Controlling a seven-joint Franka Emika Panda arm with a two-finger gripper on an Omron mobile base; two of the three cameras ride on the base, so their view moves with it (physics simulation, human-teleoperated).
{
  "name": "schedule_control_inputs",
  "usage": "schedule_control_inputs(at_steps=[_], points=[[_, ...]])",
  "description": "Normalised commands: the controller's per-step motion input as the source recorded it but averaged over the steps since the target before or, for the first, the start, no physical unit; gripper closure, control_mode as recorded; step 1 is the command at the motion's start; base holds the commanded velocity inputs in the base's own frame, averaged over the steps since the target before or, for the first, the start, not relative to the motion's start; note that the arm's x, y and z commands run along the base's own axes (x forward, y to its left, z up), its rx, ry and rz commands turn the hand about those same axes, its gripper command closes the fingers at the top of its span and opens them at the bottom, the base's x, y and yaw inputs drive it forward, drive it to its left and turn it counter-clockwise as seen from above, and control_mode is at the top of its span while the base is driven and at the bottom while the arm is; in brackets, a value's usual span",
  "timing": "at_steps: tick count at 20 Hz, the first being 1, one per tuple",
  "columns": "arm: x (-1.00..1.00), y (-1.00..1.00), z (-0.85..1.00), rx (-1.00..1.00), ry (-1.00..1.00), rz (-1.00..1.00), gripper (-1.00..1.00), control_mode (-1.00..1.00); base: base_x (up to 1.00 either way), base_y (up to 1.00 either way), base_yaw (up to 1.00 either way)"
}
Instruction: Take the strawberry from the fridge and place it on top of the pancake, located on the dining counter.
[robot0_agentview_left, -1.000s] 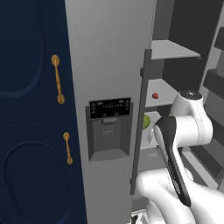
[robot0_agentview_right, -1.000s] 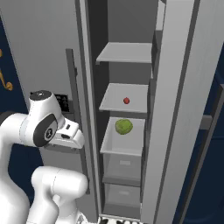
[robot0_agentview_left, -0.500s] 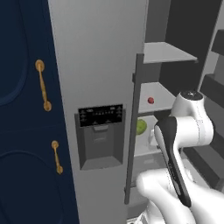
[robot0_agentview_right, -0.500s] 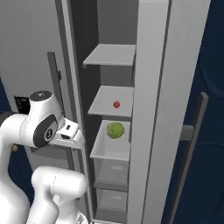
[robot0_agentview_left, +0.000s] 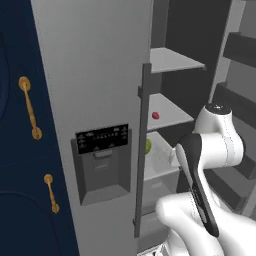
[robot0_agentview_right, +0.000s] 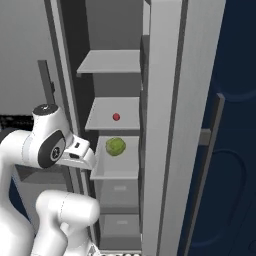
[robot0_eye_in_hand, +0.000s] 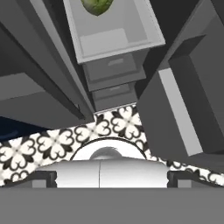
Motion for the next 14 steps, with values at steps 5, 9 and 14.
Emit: schedule_control_inputs(at_steps=[5,9,14], points=[[0.0,0.0,0.0,0.0,0.0,0.0,-1.0,1.0,0.29,0.2,-0.12],[0.0,0.0,0.0,0.0,0.0,0.0,-1.0,1.0,0.34,0.0,-0.02],[0.0,0.0,0.0,0.0,0.0,0.0,-1.0,1.0,0.49,-0.03,0.0]])
